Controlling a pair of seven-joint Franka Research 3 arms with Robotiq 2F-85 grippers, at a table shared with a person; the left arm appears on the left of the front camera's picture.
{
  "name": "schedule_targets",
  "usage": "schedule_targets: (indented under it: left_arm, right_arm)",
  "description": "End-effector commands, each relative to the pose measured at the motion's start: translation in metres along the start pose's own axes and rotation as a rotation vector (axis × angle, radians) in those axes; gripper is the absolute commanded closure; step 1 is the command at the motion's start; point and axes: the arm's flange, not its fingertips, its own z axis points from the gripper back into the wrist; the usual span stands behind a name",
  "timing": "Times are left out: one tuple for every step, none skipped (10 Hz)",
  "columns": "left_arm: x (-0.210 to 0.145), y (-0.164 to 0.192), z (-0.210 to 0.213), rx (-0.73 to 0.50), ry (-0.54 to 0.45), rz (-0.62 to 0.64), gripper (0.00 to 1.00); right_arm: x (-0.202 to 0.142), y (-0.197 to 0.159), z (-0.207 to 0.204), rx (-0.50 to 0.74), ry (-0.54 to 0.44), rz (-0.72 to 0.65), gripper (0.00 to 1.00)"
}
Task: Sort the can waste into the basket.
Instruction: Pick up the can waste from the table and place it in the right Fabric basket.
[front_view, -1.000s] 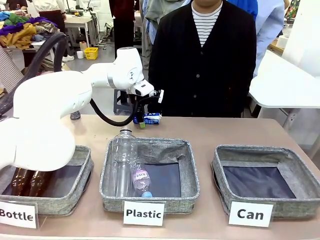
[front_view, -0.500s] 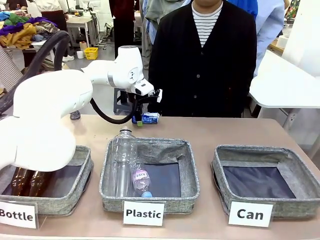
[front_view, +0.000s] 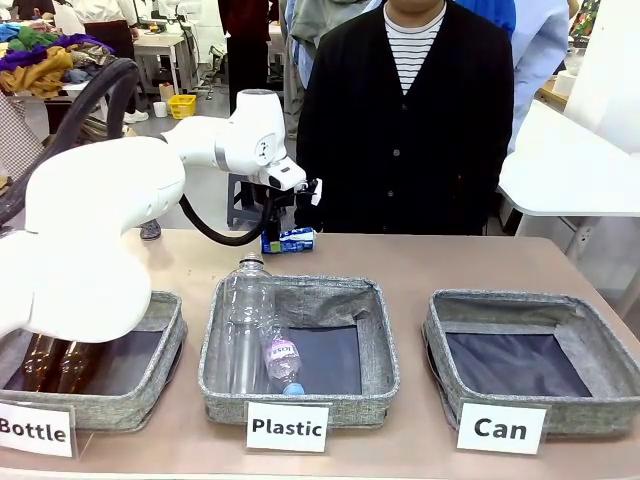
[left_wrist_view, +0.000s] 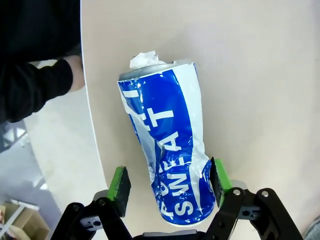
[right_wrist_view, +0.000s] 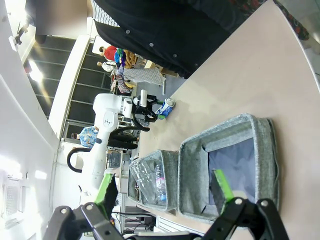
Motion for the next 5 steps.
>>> schedule_targets:
  left_arm:
    - [0.007,0.015,0.015,0.035,0.037,-0.016,0.17]
    - [0.006,0.016,0.018,0.040,0.036,-0.013,0.17]
    - [0.006,0.019,0.016,0.031,0.042,-0.007,0.17]
    - [0.007,0.021,0.012,0.020,0.040,-0.003,0.17]
    - [0.008,0.025,0.008,0.016,0.046,0.001,0.17]
  right_arm:
    - [0.002,0.000,-0.001,0.023,-0.017,0.025,0.00]
    - [0.002,0.000,-0.001,0.023,-0.017,0.025,0.00]
    - [0.002,0.000,-0.001,0.023,-0.017,0.025,0.00]
    - [0.002,0.000,-0.001,0.023,-0.017,0.025,0.00]
    - [0.002,0.000,-0.001,0.023,-0.017,0.025,0.00]
